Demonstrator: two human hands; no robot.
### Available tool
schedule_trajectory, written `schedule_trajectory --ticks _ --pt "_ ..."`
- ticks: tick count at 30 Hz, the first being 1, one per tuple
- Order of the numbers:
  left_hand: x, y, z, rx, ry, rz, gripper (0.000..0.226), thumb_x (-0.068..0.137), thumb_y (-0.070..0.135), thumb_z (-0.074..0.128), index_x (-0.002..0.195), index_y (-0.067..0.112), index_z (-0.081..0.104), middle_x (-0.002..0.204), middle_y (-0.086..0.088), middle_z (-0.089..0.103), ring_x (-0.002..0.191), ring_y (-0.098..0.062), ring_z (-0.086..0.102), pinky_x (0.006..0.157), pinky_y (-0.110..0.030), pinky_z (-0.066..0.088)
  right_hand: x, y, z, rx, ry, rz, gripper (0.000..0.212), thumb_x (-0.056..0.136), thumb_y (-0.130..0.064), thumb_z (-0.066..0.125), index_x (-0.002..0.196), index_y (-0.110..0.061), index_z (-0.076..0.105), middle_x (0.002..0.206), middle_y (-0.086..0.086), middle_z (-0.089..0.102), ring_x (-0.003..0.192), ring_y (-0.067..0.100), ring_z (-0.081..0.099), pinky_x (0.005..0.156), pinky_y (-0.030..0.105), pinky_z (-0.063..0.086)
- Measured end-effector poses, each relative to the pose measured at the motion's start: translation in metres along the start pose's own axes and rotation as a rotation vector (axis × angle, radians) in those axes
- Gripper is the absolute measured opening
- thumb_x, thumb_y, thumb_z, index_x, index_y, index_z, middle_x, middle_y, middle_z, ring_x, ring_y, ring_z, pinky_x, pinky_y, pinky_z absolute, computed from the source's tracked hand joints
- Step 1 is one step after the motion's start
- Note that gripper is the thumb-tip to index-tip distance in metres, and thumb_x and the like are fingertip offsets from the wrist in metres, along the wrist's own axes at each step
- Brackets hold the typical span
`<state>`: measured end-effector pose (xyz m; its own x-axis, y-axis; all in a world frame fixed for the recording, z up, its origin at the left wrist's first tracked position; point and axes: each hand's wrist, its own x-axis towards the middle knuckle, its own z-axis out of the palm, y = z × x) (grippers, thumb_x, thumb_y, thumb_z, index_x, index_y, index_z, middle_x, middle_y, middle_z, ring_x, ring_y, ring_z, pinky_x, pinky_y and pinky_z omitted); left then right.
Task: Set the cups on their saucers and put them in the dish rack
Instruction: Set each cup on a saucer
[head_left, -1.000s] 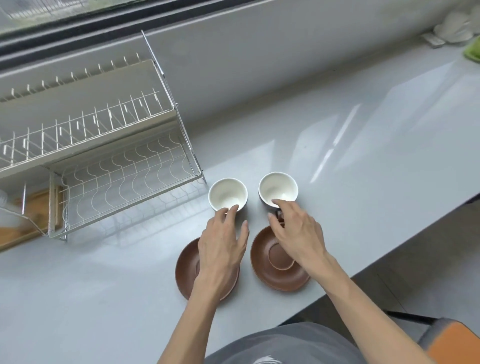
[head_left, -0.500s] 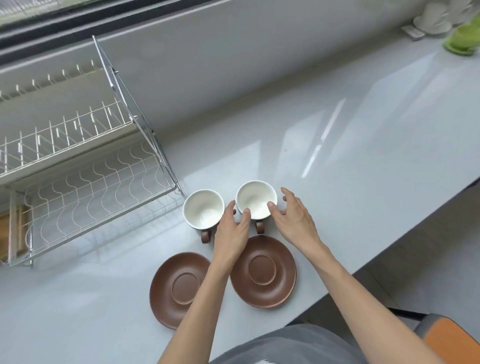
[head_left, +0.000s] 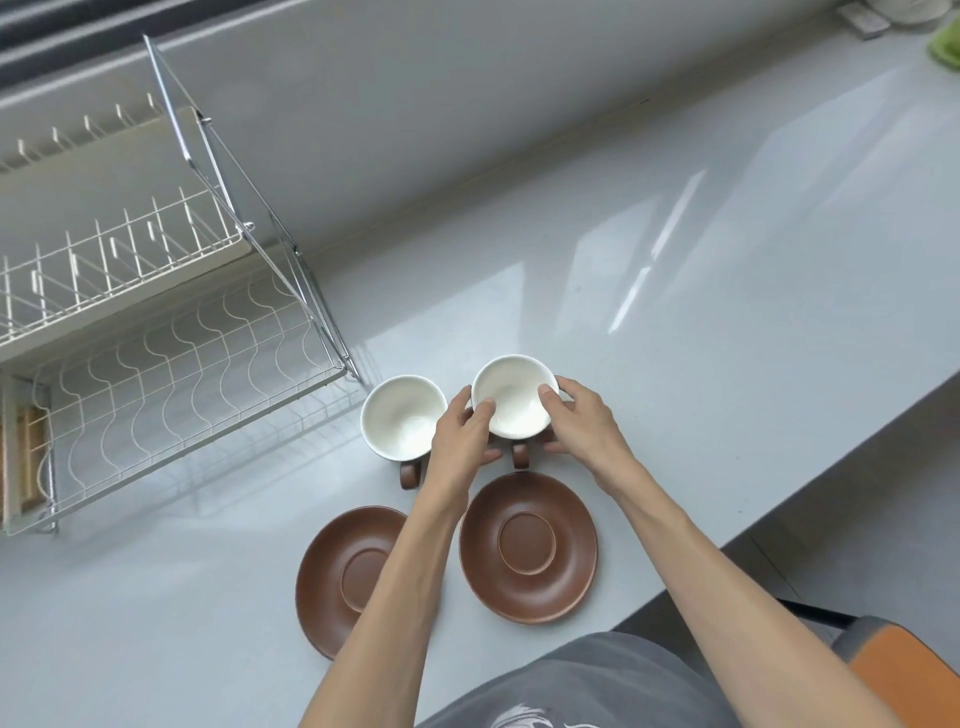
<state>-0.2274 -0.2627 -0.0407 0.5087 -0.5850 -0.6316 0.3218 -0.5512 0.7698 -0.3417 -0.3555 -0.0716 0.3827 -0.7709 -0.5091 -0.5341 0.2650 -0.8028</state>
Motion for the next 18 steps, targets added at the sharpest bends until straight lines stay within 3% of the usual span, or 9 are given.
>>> schedule_trajectory --ticks 3,5,7,9,13,18 --pt "-0.003 0.002 0.0 -0.026 -0.001 0.015 0.026 0.099 0.021 0.05 0.092 0.046 0.055 0.096 0.019 0.059 0.112 -0.027 0.065 0.081 -0.031 0.058 -0.001 0.0 0.002 0.007 0.029 -0.029 0.016 0.097 -0.041 0.047 0.104 -0.033 0.06 0.098 0.016 0.071 0.089 0.029 0.071 0.081 0.048 0.06" --pt "-0.005 0.001 -0.003 -0.031 0.006 0.02 0.022 0.099 0.022 0.051 0.109 0.041 0.056 0.096 0.022 0.057 0.112 -0.028 0.065 0.074 -0.025 0.055 -0.005 -0.001 0.001 0.023 0.043 -0.033 0.023 0.097 -0.042 0.047 0.112 -0.032 0.062 0.094 0.015 0.072 0.084 0.03 0.072 0.082 0.049 0.06" --pt "-0.008 0.001 -0.004 -0.03 -0.01 0.031 0.037 0.099 0.024 0.052 0.135 0.034 0.054 0.098 0.022 0.056 0.112 -0.029 0.066 0.075 -0.024 0.055 -0.01 -0.002 -0.001 0.027 0.06 -0.026 0.034 0.097 -0.042 0.047 0.123 -0.026 0.062 0.091 0.012 0.072 0.082 0.029 0.073 0.082 0.048 0.06" --pt "-0.014 0.0 -0.005 -0.04 -0.019 0.048 0.048 0.099 0.025 0.053 0.147 0.025 0.047 0.104 0.018 0.058 0.112 -0.029 0.065 0.081 -0.028 0.057 -0.016 -0.001 -0.002 0.022 0.068 -0.039 0.037 0.096 -0.044 0.047 0.125 -0.027 0.061 0.088 0.011 0.073 0.078 0.028 0.074 0.083 0.049 0.059" --pt "-0.03 -0.004 -0.009 -0.065 -0.042 0.073 0.051 0.099 0.026 0.054 0.149 0.024 0.045 0.106 0.019 0.058 0.11 -0.028 0.066 0.091 -0.037 0.058 -0.034 0.002 -0.006 0.062 0.052 -0.069 0.025 0.095 -0.046 0.048 0.116 -0.038 0.06 0.086 0.009 0.074 0.076 0.027 0.075 0.084 0.049 0.059" --pt "-0.053 -0.02 -0.018 -0.107 -0.061 0.084 0.045 0.1 0.024 0.055 0.145 0.022 0.05 0.12 0.007 0.063 0.104 -0.028 0.07 0.087 -0.037 0.059 -0.068 0.012 -0.008 0.065 0.016 -0.081 0.036 0.098 -0.043 0.049 0.129 -0.028 0.061 0.094 0.002 0.073 0.088 0.024 0.074 0.079 0.042 0.062"
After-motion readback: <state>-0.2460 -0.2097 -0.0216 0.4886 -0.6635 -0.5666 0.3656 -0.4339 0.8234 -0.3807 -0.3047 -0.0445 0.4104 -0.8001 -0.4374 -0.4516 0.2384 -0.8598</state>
